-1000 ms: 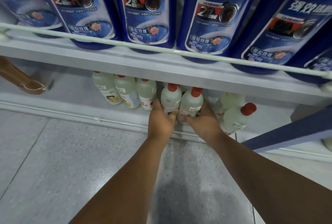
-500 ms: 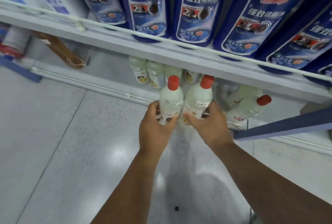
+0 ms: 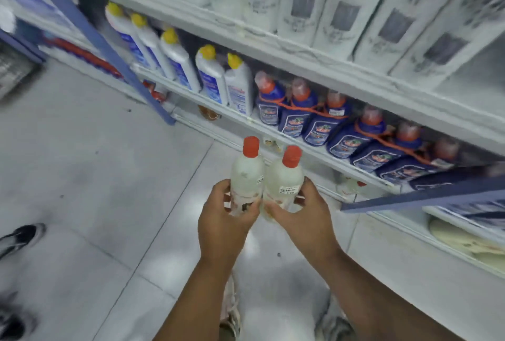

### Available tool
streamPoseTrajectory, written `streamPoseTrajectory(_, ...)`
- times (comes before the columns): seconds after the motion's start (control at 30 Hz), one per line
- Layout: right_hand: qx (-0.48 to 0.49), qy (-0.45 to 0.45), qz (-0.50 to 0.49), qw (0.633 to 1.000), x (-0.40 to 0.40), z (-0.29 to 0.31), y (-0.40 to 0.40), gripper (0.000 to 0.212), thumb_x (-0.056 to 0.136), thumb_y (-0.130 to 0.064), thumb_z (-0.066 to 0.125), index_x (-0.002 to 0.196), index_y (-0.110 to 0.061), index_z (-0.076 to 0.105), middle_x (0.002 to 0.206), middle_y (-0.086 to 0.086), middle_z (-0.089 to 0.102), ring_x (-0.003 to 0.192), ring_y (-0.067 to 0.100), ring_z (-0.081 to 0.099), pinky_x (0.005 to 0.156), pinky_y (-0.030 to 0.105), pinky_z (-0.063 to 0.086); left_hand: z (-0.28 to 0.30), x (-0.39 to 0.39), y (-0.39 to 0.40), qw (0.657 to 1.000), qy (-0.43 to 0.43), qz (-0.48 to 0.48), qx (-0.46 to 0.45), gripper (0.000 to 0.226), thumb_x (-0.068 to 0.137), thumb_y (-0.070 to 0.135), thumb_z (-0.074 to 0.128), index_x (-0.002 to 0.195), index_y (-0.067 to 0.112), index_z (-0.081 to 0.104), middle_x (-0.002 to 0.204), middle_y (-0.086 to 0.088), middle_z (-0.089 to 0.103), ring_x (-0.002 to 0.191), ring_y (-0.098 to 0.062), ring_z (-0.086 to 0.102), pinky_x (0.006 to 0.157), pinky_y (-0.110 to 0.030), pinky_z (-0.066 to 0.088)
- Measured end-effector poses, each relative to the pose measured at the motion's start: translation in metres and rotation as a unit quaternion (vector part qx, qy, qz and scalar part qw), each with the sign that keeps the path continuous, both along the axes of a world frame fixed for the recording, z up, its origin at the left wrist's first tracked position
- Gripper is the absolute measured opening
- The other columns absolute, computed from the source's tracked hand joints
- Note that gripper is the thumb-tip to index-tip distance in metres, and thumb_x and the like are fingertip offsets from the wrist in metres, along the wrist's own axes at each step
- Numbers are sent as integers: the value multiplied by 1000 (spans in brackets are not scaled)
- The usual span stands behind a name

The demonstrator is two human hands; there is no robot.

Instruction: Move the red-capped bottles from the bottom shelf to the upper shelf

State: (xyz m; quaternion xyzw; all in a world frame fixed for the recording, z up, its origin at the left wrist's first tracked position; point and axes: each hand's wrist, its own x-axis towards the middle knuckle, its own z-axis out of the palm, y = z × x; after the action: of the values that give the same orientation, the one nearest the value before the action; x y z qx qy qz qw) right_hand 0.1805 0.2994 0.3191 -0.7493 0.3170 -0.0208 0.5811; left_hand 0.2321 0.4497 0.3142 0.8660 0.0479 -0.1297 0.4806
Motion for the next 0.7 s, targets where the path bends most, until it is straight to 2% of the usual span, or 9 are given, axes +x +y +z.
streamPoseTrajectory(0.1, 9, -16, 4, 1000, -3, 99, 0, 44, 74, -31, 88, 107, -41, 61, 101, -27, 70, 96, -4, 66, 88, 28, 56, 97, -6, 2, 1000, -13, 12, -15, 51, 69, 50, 84, 109, 51, 52, 101, 25, 68, 88, 0, 67, 72, -24, 57)
streamPoseTrajectory(0.17, 3, -31, 6, 999, -7, 159, -3, 42, 75, -31, 87, 108, -39, 62, 100, -29, 69, 95, -6, 64, 84, 20, 54, 158, -10, 0, 999, -27, 13, -22, 51, 69, 50, 84, 109, 49, 53, 101, 25, 68, 88, 1, 66, 71, -22, 55)
streamPoseTrajectory(0.23, -10, -53, 3, 999, -13, 214, -6, 41, 76, -31, 87, 103, -47, 60, 99, -38, 66, 93, -9, 63, 79, 10, 48, 214, -11, -5, 999, -37, 8, -35, 51, 68, 50, 85, 109, 48, 54, 101, 26, 67, 88, 2, 65, 70, -20, 52)
streamPoseTrajectory(0.3, -21, -75, -10, 997, -22, 262, -9, 42, 75, -37, 87, 100, -53, 57, 99, -40, 65, 93, -9, 63, 78, 9, 47, 262, -12, -10, 997, -46, -12, -56, 48, 69, 46, 86, 104, 51, 54, 99, 28, 66, 87, 5, 63, 69, -16, 48)
streamPoseTrajectory(0.4, -39, -105, -48, 993, -41, 328, -14, 42, 74, -39, 87, 107, -48, 63, 102, -30, 69, 94, -2, 66, 82, 21, 54, 326, -17, -21, 993, -77, -49, -80, 44, 70, 43, 86, 97, 54, 53, 95, 33, 64, 86, 8, 61, 68, -14, 47)
streamPoseTrajectory(0.47, -56, -126, -82, 987, -60, 369, -21, 39, 75, -35, 88, 106, -43, 66, 100, -26, 72, 91, -1, 68, 79, 20, 55, 362, -23, -34, 987, -90, -79, -104, 44, 70, 44, 85, 101, 52, 55, 96, 31, 65, 86, 8, 60, 70, -17, 48)
streamPoseTrajectory(0.57, -72, -145, -115, 980, -92, 421, -37, 39, 76, -32, 87, 108, -38, 68, 98, -21, 74, 87, -3, 68, 70, 13, 53, 406, -41, -59, 976, -117, -128, -134, 48, 68, 44, 86, 104, 47, 56, 96, 24, 67, 84, 11, 61, 70, -17, 48)
streamPoseTrajectory(0.7, -117, -163, -184, 962, -150, 479, -67, 44, 74, -35, 87, 114, -37, 69, 101, -20, 74, 87, -1, 69, 72, 19, 57, 461, -85, -100, 956, -125, -208, -163, 47, 67, 52, 85, 100, 49, 51, 94, 23, 65, 82, 9, 60, 64, -19, 49)
